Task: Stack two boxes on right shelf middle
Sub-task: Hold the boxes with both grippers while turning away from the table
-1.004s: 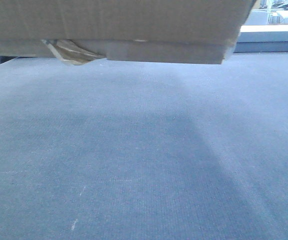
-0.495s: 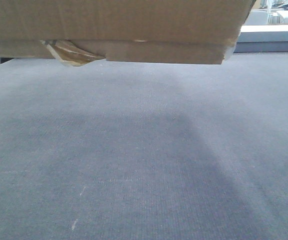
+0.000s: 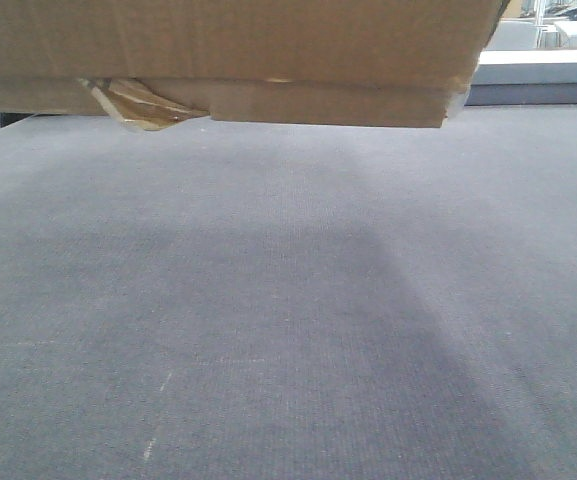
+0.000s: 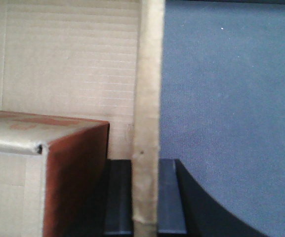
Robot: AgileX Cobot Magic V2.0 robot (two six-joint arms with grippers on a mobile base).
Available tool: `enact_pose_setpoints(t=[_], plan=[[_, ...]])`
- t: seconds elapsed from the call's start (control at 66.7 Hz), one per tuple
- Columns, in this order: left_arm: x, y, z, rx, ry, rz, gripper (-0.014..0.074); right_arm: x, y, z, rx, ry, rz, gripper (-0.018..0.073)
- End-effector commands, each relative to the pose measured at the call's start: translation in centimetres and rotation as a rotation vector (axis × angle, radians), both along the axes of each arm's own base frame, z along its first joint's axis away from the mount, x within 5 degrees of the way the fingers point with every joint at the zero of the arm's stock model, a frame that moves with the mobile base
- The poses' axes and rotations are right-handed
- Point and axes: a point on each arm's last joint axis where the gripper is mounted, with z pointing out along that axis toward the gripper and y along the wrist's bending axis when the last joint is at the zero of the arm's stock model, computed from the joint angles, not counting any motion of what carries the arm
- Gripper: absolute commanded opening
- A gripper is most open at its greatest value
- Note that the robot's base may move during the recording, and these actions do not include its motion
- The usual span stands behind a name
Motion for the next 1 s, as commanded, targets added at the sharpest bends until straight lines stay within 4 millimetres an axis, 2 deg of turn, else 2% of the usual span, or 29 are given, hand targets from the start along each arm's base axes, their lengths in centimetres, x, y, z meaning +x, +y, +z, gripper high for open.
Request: enact_pose_setpoints(t=[0.0, 0.989], plan=[[-0.08, 1.17, 0.99, 0.055, -0.059, 0.055, -0.0111, -0.21, -0.91, 1.16, -0.039, -0.064, -0.027, -0.0163], [-0.06, 1.15, 1.01, 0.054, -0.063, 0.053, -0.0111, -0.12, -0.81, 1.30, -0.033, -0.082, -0.018, -0.0163]])
